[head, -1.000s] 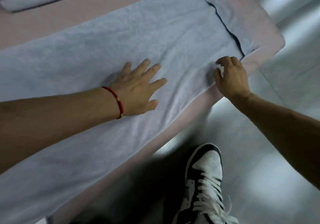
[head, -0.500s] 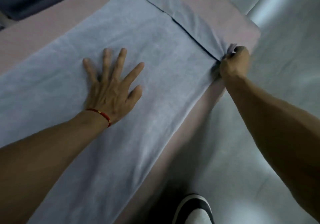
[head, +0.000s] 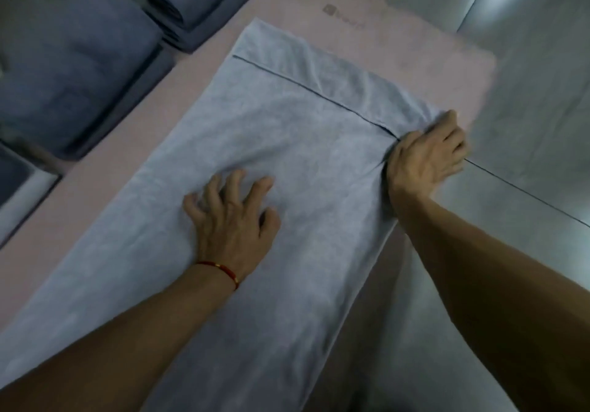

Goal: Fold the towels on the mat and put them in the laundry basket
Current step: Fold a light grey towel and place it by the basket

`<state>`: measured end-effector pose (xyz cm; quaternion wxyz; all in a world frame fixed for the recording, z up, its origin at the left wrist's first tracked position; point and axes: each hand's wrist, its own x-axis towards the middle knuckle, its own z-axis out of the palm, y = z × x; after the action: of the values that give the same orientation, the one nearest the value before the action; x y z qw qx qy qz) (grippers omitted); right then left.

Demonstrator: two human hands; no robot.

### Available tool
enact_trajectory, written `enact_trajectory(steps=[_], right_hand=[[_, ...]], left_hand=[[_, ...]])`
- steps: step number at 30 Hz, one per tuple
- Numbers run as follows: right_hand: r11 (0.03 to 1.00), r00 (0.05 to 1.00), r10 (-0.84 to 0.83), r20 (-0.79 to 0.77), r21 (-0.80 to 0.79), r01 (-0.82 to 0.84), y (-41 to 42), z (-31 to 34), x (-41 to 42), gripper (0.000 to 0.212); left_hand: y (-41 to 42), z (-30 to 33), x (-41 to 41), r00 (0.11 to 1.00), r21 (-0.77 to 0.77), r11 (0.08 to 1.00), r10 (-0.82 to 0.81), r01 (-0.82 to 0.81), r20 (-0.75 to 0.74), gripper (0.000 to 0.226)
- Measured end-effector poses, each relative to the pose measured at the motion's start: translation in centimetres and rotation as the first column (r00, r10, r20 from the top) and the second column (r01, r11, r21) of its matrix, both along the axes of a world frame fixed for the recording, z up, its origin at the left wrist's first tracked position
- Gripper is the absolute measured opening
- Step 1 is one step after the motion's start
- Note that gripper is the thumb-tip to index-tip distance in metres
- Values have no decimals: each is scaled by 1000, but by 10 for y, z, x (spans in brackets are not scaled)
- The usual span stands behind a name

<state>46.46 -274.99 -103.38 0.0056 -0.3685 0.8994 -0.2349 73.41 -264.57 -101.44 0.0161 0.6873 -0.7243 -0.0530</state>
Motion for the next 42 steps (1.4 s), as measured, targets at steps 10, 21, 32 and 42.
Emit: enact_trajectory(steps=[10, 21, 32, 42], right_hand=[[961, 982, -22, 185, -266, 72, 2, 2, -5, 48], [970, 976, -64, 207, -217, 109, -2, 1, -9, 37], [912, 912, 386, -142, 210, -353, -6, -5, 1, 57], [890, 941, 336, -34, 340, -305, -13, -8, -3, 76]], left_hand=[[-288, 17, 0, 911, 60, 925, 381, -376, -159, 50], [-312, 16, 5, 976, -212, 964, 188, -163, 106, 34], [-291, -32, -10, 999, 60, 998, -33, 33, 12, 59], [-195, -9, -21, 993, -6, 993, -117, 117, 23, 58]])
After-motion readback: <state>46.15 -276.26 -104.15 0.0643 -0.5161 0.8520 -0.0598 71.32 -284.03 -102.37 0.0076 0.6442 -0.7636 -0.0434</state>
